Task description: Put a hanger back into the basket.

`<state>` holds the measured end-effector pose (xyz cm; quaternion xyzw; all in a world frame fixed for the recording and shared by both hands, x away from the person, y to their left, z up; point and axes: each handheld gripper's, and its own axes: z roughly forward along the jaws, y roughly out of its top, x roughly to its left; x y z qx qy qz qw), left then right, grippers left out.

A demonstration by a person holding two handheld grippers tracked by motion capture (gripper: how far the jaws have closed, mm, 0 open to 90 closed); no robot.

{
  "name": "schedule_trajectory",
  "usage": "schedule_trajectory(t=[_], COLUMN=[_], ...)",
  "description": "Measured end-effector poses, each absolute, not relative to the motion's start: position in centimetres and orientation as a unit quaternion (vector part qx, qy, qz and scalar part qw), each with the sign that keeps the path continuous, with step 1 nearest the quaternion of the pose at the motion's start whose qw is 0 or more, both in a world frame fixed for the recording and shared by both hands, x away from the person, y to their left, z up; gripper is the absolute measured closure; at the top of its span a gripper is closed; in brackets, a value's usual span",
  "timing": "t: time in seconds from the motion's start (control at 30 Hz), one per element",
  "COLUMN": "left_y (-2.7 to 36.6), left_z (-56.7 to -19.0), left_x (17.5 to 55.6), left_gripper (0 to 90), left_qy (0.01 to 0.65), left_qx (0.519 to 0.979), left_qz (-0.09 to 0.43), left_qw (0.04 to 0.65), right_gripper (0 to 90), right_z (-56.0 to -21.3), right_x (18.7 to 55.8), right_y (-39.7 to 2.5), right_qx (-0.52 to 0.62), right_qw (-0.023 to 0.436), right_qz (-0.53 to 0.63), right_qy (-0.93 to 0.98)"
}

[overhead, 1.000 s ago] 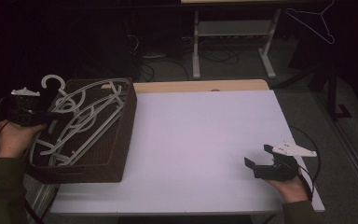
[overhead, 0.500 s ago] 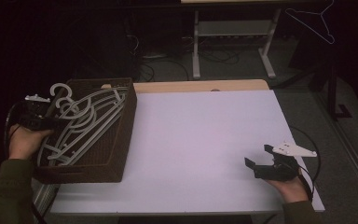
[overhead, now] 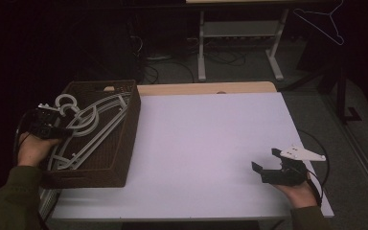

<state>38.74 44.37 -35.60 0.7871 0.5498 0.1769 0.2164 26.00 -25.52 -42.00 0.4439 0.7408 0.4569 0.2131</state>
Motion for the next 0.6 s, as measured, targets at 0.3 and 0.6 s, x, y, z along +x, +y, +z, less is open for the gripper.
schedule_trajectory(t=[0.3, 0.6], left_y=[44.1, 41.5], left_z=[-34.7, -32.8], left_x=[38.4, 37.9], left_gripper=[50.8, 36.2], left_qy=[0.547, 0.498], left_qx=[0.776, 0.779], left_qz=[0.190, 0.183], left_qw=[0.250, 0.335], right_gripper=[7.8, 7.8], right_z=[-42.0, -41.3], right_x=[26.0, 26.1], right_y=[-25.5, -25.3], right_qx=[0.443, 0.433], right_qw=[0.213, 0.219], right_qz=[0.458, 0.466], right_qy=[0.741, 0.740])
